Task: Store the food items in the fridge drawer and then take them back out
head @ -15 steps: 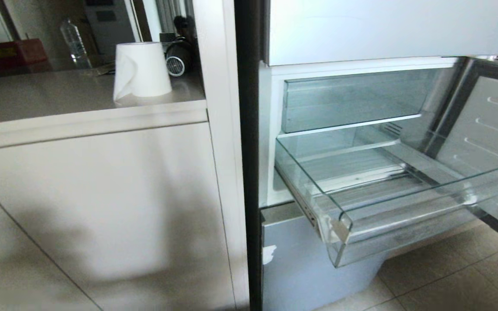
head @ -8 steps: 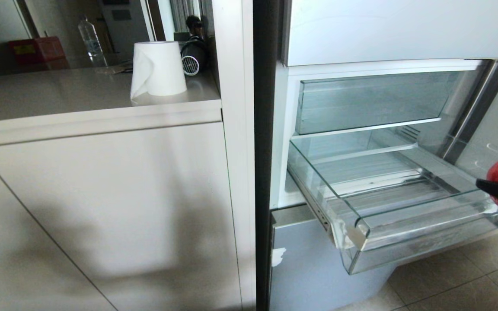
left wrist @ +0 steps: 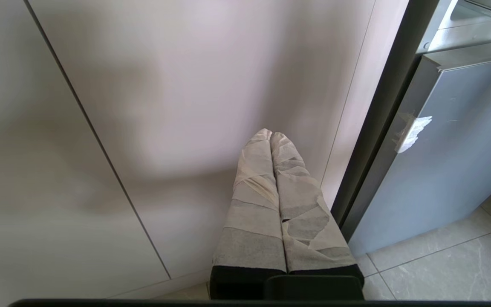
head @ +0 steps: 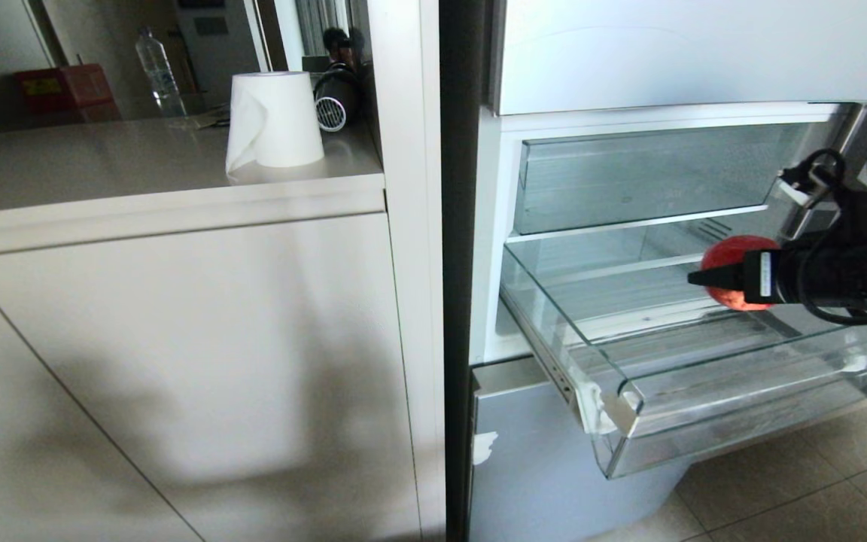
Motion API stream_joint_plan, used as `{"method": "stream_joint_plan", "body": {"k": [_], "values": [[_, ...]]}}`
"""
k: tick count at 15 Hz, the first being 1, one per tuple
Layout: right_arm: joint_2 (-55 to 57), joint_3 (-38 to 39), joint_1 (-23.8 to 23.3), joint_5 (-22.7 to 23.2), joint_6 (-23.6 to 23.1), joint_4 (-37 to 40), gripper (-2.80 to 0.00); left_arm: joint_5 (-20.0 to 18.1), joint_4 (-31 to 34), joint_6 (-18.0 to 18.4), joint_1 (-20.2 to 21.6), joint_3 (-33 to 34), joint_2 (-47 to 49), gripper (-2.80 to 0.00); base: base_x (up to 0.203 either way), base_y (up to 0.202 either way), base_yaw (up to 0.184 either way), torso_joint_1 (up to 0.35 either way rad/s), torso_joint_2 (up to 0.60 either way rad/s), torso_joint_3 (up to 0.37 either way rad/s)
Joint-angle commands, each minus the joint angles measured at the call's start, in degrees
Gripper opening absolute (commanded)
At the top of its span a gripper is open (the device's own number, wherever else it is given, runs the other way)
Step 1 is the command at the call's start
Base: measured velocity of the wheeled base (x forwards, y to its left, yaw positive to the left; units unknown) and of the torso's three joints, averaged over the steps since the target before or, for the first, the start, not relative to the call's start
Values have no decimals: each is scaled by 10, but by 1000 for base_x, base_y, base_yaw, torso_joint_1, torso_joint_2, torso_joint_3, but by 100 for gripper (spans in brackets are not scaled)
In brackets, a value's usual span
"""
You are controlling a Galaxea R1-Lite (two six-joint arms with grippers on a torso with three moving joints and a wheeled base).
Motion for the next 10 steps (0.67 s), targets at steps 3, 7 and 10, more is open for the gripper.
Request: {"method": "stream_joint_plan", "body": {"k": [3, 7, 10], "values": [[159, -98, 18, -2, 8, 1, -280, 0, 0, 0, 0, 0, 0, -280, 0, 0, 0, 0, 0, 0], [222, -144, 25, -2, 10, 1, -280, 0, 0, 0, 0, 0, 0, -280, 0, 0, 0, 0, 0, 0], [248, -158, 25, -4, 14, 1, -280, 0, 0, 0, 0, 0, 0, -280, 0, 0, 0, 0, 0, 0]]}}
